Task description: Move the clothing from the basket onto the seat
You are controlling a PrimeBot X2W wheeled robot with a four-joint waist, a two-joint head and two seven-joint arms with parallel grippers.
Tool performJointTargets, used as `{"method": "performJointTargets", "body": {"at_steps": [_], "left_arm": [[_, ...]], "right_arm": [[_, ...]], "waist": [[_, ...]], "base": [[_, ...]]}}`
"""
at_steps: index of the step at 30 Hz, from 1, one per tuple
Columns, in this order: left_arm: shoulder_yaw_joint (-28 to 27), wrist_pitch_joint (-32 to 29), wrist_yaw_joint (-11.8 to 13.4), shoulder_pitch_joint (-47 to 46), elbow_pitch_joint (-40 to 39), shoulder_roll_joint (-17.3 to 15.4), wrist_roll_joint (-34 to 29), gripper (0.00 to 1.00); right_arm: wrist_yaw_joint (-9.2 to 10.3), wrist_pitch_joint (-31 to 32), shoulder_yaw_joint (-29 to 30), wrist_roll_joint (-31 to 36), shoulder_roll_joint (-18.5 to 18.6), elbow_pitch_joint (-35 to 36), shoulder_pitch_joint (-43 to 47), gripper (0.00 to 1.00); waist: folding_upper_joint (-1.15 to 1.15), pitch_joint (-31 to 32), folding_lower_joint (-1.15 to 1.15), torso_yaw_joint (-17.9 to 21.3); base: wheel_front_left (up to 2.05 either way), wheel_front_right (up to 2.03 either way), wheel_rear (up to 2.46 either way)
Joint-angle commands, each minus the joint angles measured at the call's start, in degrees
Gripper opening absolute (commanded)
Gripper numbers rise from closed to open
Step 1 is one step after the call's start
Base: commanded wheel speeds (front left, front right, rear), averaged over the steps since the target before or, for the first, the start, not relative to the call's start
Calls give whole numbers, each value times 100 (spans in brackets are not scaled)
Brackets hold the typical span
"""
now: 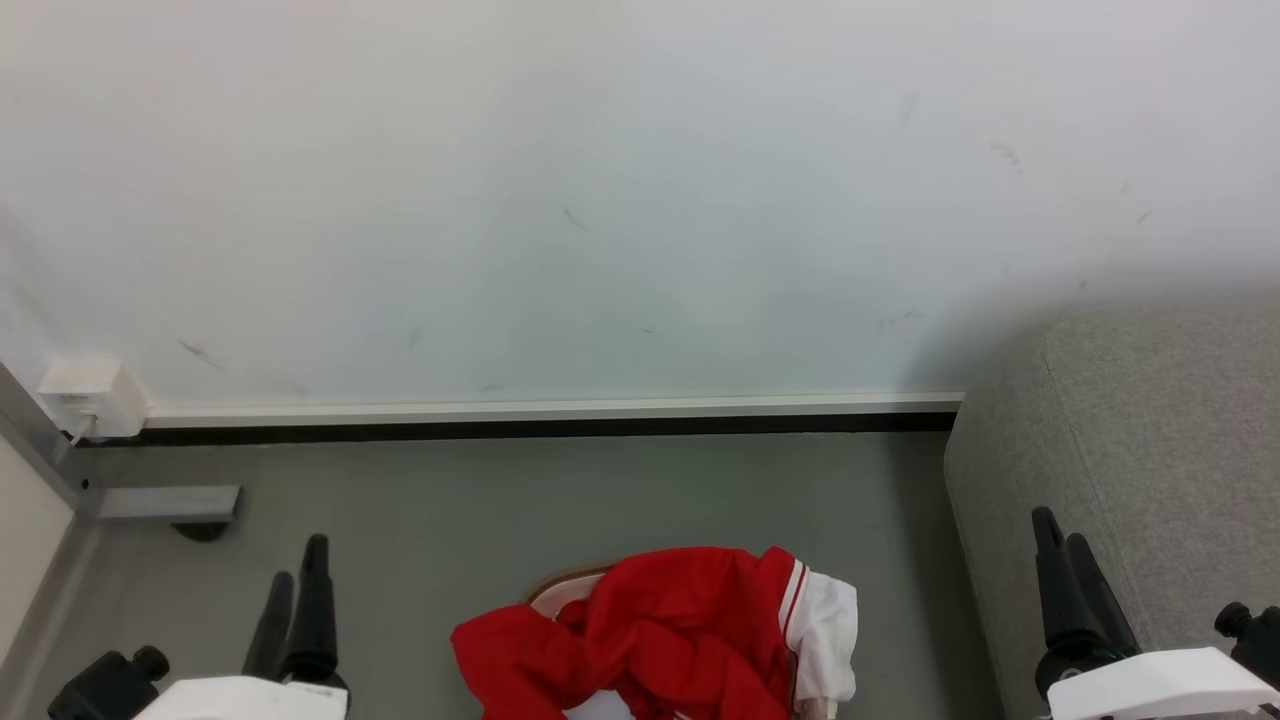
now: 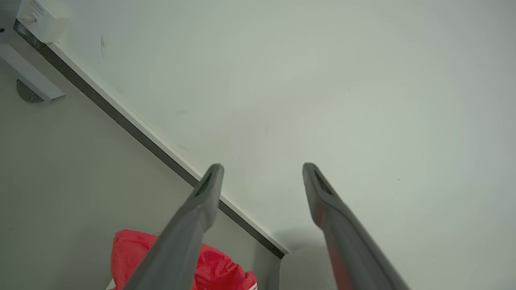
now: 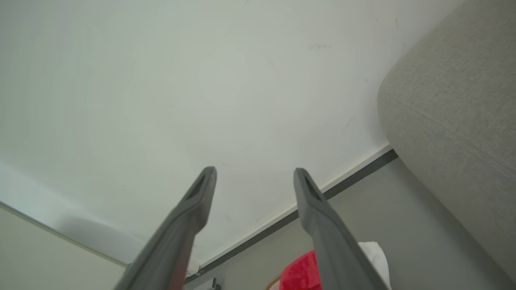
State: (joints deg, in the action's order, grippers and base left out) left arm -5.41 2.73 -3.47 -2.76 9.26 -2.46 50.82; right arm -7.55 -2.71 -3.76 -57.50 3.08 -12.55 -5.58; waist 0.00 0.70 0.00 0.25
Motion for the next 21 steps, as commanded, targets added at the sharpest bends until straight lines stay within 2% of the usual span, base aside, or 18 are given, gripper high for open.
{"method": "performJointTargets", "body": {"at_steps": [1, 21], "left_arm": [[-1, 71, 12, -4, -85, -80, -198, 100], [304, 436, 491, 188, -171, -300, -1753, 100]], "right_arm": [[4, -69, -39, 183, 45, 69, -92, 100], [6, -428, -367, 1794, 61, -77, -25, 100]], "waist": [[0, 3, 0, -3], [0, 75, 0, -25]], "base": [[0, 0, 0], [0, 0, 0]]}}
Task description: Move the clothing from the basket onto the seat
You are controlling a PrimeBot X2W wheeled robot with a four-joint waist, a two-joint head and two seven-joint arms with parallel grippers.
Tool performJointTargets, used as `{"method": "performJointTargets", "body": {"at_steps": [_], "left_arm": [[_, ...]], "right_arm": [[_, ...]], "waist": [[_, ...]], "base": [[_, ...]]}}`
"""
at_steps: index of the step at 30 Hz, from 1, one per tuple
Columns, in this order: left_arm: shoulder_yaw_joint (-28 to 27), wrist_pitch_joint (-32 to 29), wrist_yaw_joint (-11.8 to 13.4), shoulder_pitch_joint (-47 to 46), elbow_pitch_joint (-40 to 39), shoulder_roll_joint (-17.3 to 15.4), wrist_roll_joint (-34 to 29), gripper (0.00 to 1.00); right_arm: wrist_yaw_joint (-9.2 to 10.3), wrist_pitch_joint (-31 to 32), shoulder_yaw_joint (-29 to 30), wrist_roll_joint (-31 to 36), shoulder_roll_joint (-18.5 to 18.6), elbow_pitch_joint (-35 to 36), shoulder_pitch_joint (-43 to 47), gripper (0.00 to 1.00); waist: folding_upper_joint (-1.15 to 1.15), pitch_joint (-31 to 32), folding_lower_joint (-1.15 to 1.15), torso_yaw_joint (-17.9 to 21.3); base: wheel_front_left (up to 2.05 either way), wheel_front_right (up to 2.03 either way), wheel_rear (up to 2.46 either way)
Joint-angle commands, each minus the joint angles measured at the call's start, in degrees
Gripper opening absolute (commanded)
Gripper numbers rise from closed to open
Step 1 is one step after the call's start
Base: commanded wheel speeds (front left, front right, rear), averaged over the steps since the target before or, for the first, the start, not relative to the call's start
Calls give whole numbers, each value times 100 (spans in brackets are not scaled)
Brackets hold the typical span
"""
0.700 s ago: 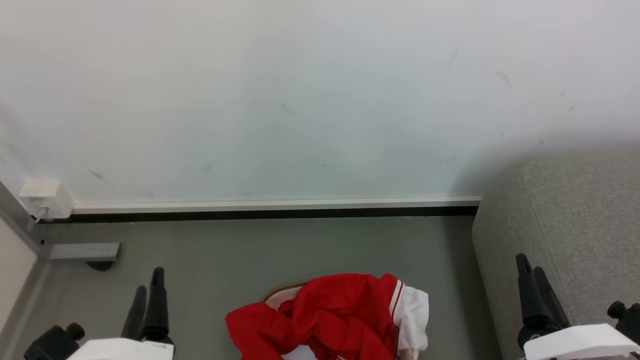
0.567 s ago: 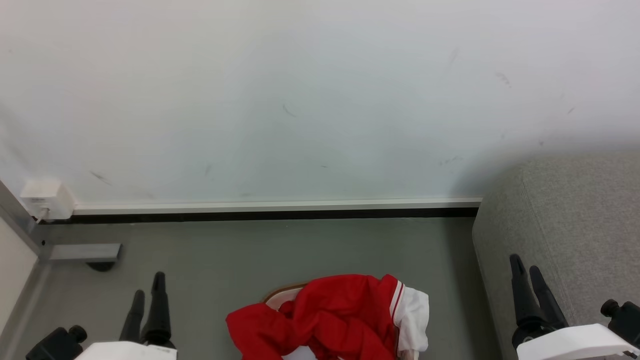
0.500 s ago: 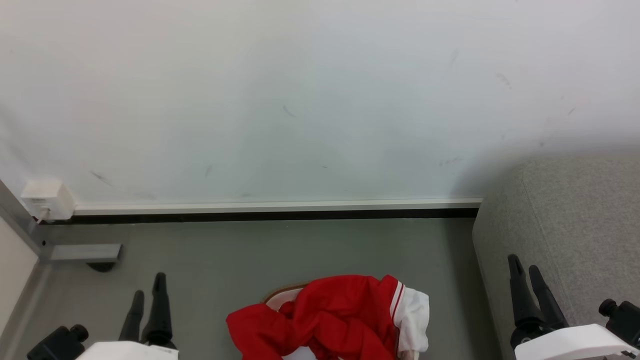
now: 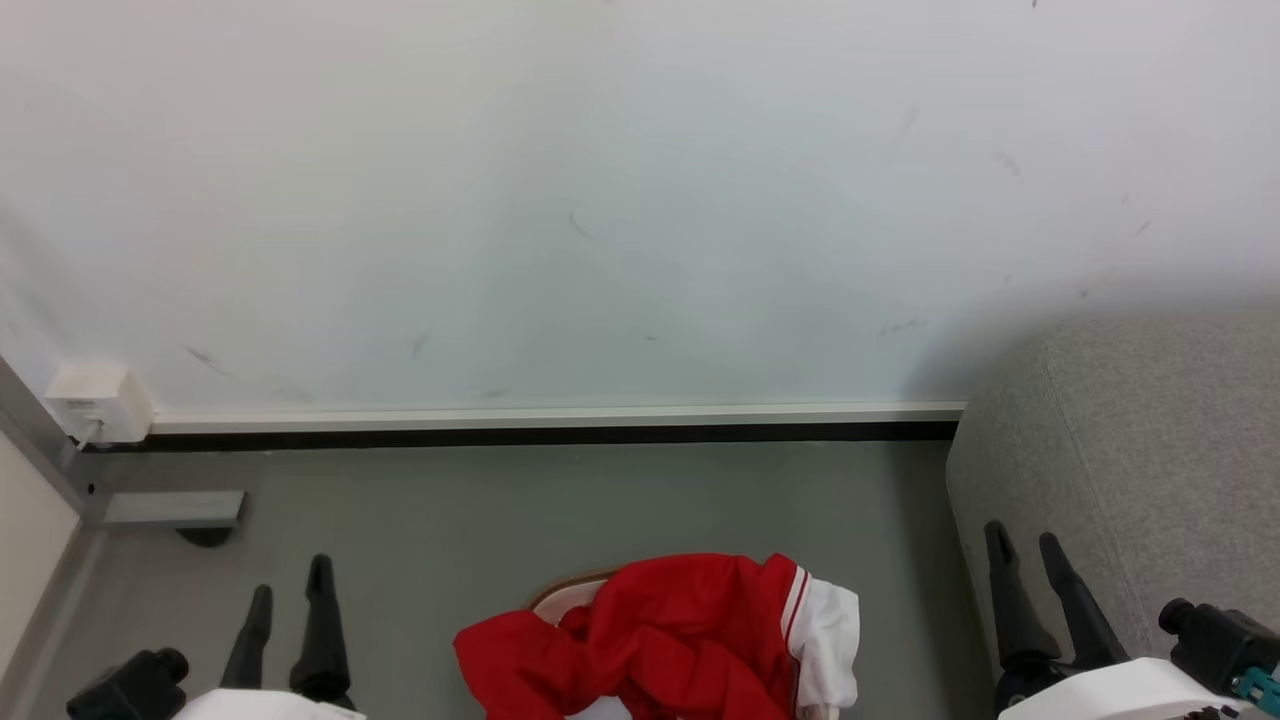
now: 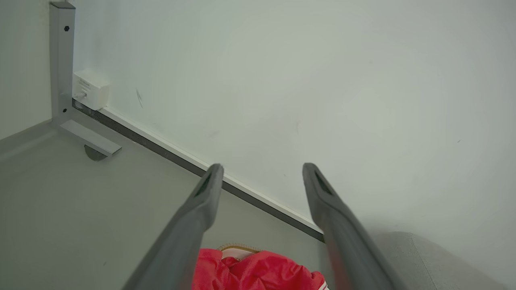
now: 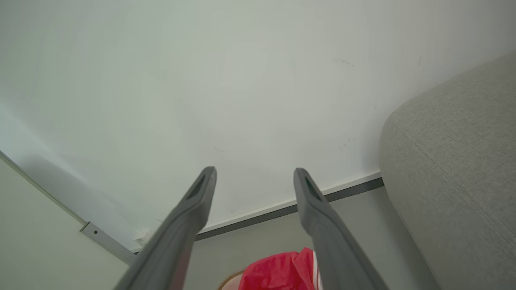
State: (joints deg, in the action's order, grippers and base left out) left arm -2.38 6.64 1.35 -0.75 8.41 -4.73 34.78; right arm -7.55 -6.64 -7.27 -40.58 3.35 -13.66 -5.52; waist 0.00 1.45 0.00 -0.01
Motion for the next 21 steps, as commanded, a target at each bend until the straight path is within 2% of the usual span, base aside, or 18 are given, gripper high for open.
{"method": "performJointTargets", "body": {"at_steps": [1, 21], "left_arm": [[12, 56, 23, -4, -92, -83, -209, 100], [187, 359, 237, 132, -140, -187, -1315, 100]], "right_arm": [[6, -56, -30, 162, 33, 21, -33, 100], [8, -357, -139, 1272, -21, -27, -22, 100]], "waist": [[0, 2, 0, 2], [0, 47, 0, 32]], "base": [[0, 0, 0], [0, 0, 0]]}}
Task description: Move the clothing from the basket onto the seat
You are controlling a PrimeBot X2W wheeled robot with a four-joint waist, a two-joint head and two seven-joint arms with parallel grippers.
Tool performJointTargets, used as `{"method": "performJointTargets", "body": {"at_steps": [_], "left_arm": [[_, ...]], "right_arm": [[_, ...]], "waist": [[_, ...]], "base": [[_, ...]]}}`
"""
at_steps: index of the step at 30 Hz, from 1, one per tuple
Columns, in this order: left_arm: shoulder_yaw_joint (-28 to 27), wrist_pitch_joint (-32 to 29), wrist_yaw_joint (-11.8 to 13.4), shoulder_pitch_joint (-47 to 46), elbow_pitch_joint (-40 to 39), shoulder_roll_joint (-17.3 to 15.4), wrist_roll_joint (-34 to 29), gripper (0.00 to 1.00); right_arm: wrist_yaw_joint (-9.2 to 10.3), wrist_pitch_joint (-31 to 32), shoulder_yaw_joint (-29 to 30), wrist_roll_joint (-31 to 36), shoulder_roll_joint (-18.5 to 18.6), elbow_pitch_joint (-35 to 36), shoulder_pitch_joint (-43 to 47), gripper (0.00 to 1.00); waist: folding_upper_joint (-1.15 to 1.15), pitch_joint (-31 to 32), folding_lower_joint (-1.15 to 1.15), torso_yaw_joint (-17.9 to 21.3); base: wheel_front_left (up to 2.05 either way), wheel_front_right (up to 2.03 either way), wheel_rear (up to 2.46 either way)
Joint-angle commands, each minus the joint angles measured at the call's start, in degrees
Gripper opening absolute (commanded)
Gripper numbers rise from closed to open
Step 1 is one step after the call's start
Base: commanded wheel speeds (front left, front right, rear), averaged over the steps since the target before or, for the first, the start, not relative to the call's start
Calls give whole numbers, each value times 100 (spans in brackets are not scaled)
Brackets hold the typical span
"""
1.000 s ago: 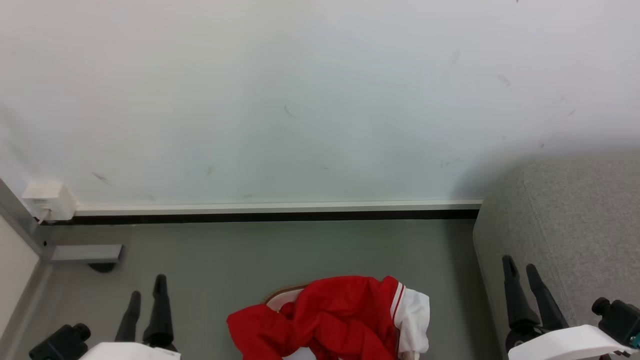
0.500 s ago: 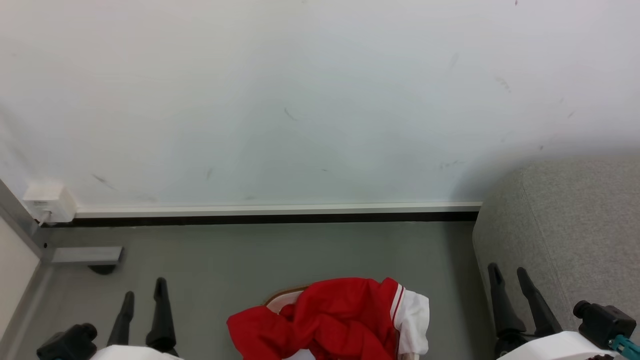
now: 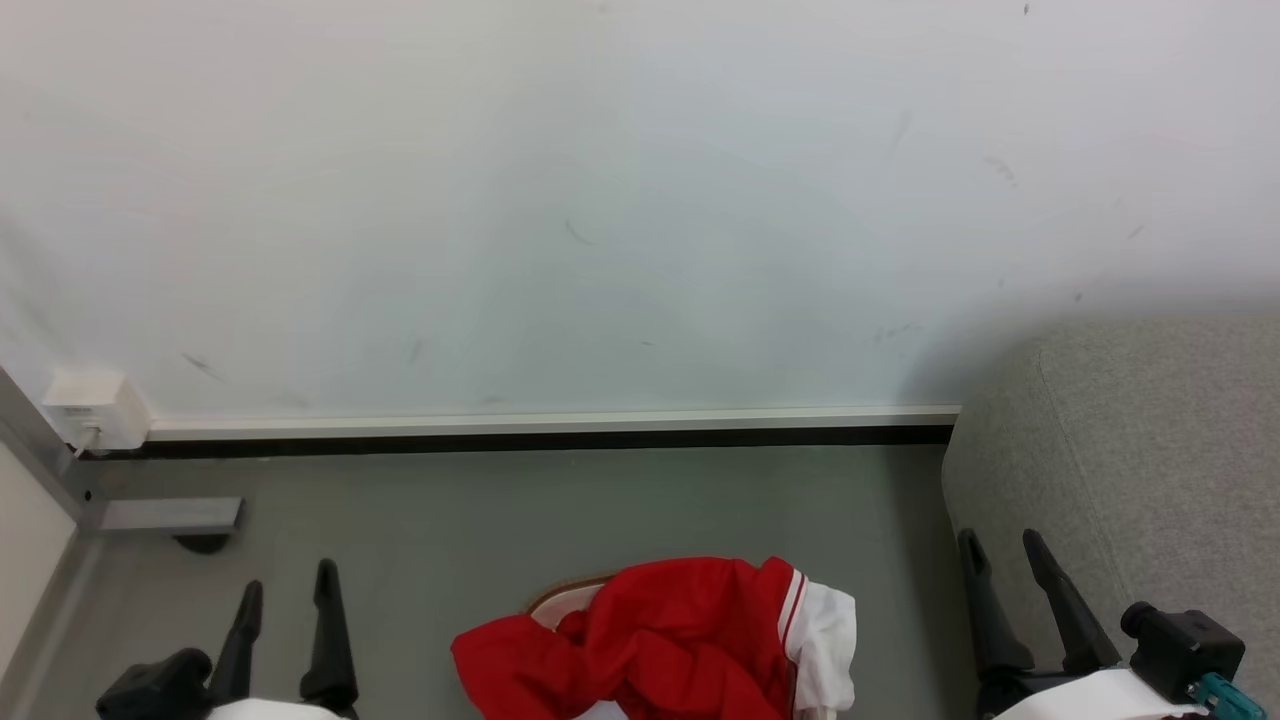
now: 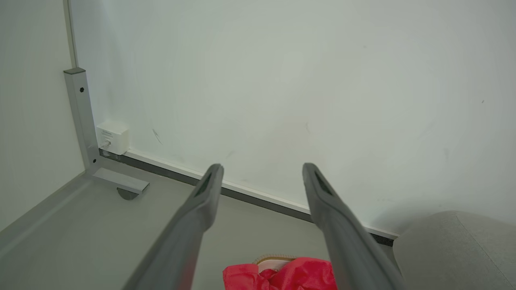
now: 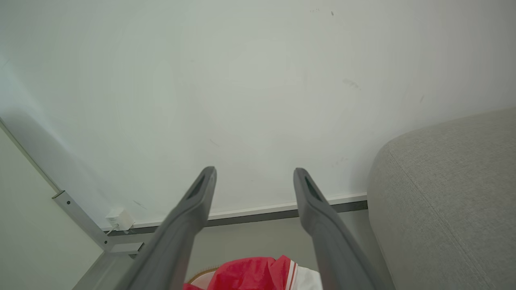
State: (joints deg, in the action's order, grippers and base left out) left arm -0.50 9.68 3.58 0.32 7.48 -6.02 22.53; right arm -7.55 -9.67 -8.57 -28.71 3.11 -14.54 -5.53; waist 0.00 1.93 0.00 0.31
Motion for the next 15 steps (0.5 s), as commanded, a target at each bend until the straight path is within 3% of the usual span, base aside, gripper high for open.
{"method": "performJointTargets", "body": {"at_steps": [1, 15], "left_arm": [[4, 71, 27, 33, -49, -60, -151, 100], [54, 243, 149, 98, -133, -80, -879, 100]], "right_arm": [[8, -70, -21, 124, -1, 66, -20, 100], [9, -243, -161, 734, -11, 104, -36, 100]], "waist": [[0, -1, 0, 5], [0, 2, 0, 45]], "base": [[0, 0, 0], [0, 0, 0]]}}
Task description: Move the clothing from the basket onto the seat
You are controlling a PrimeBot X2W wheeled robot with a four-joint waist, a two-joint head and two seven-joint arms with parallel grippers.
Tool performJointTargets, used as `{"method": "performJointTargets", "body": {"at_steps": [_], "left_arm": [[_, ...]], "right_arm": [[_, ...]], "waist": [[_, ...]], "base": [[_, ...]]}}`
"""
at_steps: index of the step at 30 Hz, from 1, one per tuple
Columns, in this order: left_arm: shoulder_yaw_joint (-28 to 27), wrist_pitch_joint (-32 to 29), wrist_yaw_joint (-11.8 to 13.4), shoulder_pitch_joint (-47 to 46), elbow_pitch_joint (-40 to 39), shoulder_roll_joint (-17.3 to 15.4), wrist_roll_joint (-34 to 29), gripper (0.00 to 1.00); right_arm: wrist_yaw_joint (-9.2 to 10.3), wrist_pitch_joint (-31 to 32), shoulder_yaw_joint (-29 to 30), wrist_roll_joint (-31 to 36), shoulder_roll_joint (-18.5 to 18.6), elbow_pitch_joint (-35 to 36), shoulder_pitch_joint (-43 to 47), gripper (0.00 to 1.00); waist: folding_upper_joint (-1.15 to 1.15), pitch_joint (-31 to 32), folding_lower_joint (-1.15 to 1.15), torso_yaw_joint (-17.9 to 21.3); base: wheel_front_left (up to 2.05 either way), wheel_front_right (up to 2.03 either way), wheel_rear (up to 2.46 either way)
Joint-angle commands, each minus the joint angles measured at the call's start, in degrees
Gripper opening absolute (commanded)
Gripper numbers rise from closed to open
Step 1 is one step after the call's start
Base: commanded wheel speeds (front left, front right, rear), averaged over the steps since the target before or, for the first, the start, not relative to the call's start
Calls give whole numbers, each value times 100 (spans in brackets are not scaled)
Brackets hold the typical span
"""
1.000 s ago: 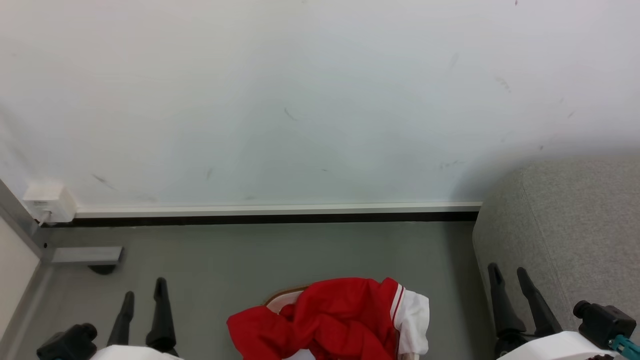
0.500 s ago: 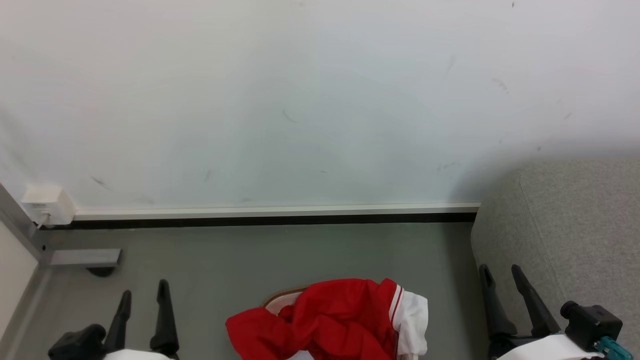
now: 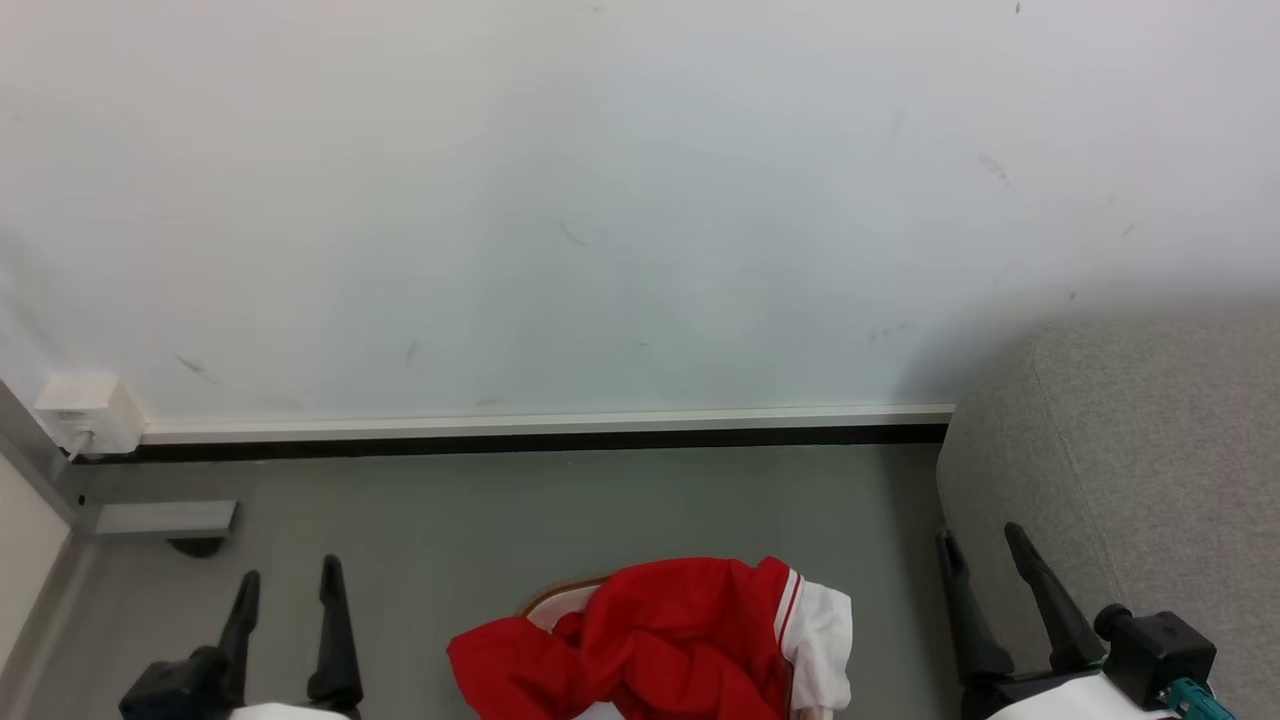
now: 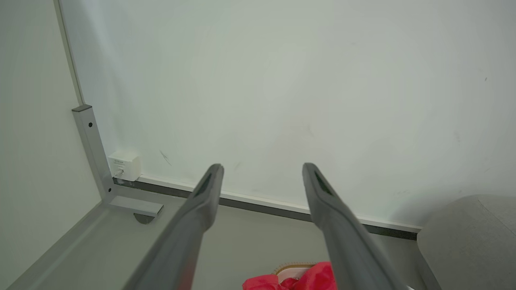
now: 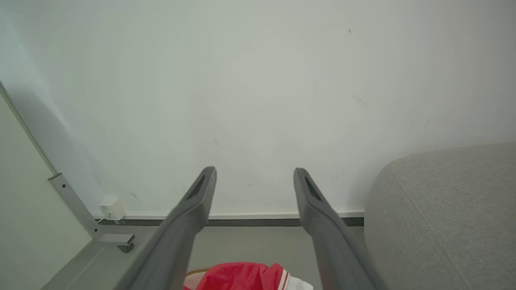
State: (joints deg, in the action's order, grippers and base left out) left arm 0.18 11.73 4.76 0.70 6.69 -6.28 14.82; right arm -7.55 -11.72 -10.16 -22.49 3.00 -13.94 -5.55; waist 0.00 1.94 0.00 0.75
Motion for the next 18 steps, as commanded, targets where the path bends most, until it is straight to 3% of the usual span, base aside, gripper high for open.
{"method": "performJointTargets", "body": {"at_steps": [1, 18], "left_arm": [[-15, 53, 31, 66, -62, -53, -158, 100], [-22, 244, 45, 127, -77, -48, -885, 100]], "right_arm": [[9, -53, -4, 150, 0, 46, -35, 100], [11, -247, 12, 794, -7, -12, 13, 100]], "waist": [[0, 1, 0, 3], [0, 31, 0, 35]], "base": [[0, 0, 0], [0, 0, 0]]}}
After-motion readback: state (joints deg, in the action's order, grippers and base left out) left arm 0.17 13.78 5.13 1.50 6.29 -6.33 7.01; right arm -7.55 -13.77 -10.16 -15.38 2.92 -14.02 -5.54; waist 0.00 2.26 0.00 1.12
